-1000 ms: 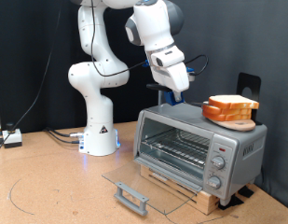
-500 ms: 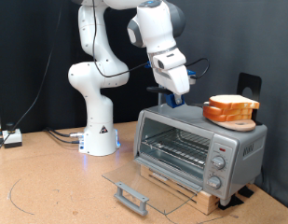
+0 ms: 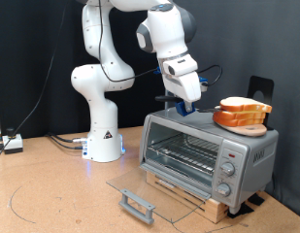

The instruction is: Make a piece of toast with the oven

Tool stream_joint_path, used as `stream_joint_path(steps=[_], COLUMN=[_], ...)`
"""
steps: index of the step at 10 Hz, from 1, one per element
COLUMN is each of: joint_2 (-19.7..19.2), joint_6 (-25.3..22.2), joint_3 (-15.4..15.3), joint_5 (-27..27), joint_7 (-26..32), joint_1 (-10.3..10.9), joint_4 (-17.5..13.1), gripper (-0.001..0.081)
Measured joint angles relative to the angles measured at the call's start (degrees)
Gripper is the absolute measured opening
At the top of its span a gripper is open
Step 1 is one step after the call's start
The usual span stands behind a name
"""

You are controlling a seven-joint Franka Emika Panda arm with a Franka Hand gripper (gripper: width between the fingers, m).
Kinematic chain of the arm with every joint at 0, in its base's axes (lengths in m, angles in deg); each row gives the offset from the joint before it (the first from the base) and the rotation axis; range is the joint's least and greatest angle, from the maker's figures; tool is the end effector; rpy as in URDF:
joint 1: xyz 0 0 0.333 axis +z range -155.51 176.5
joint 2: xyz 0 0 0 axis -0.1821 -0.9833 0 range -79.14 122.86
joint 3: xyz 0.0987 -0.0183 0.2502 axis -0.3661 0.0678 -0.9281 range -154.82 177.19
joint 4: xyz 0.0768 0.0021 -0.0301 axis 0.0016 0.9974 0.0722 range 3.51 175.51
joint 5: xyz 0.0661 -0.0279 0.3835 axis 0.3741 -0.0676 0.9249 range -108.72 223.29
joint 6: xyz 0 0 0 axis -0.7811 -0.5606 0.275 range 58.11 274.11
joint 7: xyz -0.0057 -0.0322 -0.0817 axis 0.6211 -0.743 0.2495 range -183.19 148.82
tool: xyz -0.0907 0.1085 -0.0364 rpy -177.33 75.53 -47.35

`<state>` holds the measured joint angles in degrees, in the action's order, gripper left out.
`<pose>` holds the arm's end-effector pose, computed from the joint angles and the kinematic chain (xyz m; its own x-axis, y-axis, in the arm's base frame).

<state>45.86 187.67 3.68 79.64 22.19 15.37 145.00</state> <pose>0.4276 0.1129 0.3511 0.7720 0.5864 0.2455 0.6282 -0.7628 -0.1533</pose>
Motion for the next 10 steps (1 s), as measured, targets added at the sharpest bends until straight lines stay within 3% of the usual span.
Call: stream_joint_path(steps=[10], joint_2=[0.2], joint_6=[2.0], joint_3=[-1.0], joint_5=[-0.4], joint_7=[1.4], joint_1=[0.0], joint_4=[-0.1], gripper=[0.0391])
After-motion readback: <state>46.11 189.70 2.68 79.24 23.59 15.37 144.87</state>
